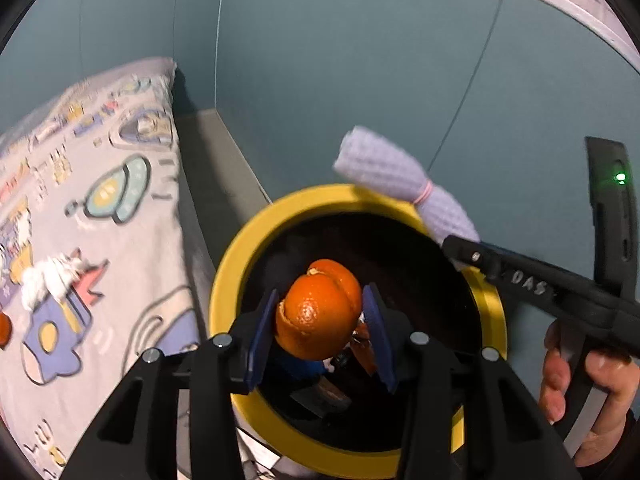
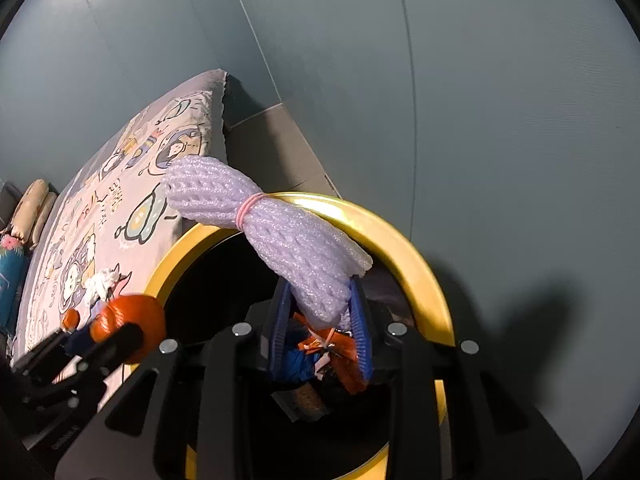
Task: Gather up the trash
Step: 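Carry the orange peel and purple net over the yellow bin and open both tools, then move both tools back over the bed toward the last peel and tissues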
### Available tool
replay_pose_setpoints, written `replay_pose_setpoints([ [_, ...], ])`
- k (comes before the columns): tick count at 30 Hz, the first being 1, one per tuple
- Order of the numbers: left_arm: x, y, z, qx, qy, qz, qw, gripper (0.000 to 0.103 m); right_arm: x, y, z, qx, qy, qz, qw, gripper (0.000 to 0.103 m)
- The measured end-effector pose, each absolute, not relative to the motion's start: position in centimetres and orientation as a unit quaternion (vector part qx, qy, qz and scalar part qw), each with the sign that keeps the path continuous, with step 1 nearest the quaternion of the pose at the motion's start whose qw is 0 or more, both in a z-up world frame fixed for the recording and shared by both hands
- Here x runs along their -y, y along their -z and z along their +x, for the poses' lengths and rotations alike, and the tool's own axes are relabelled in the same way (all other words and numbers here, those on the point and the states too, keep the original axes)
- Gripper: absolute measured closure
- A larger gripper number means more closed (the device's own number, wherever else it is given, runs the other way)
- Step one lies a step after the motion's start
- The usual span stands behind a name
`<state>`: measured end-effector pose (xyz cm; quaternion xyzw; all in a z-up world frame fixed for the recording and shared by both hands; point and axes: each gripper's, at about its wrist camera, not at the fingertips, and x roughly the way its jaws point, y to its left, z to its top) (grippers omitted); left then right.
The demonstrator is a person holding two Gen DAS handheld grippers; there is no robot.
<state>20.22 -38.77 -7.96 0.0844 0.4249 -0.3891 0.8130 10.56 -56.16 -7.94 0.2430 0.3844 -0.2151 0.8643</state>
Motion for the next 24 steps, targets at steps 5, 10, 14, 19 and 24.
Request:
replay_pose_setpoints([
  [5, 38.9, 8.8, 20.1, -0.424, 0.398, 0.090, 0.809, 0.061, 56.1, 7.4, 10.1, -0.379, 0.220, 0.236, 0.867, 0.071],
  [10, 38.8, 8.9, 20.0, -0.426, 0.403, 0.084, 0.806, 0.054, 56.4, 7.2, 10.1, -0.380, 0.225, 0.237, 0.865, 0.069],
  [14, 38.3, 8.3, 19.6, -0.409, 0.400, 0.082, 0.816, 0.033, 56.7, 6.9, 9.7, -0.376, 0.234, 0.243, 0.863, 0.057],
  [19, 36.9, 8.1, 20.5, -0.419, 0.394, 0.060, 0.816, 0.031, 56.9, 6.2, 9.1, -0.367, 0.240, 0.252, 0.863, 0.055],
  [24, 34.9, 7.7, 21.6, -0.415, 0.368, 0.050, 0.831, 0.026, 56.3, 5.6, 9.0, -0.364, 0.239, 0.249, 0.865, 0.054],
])
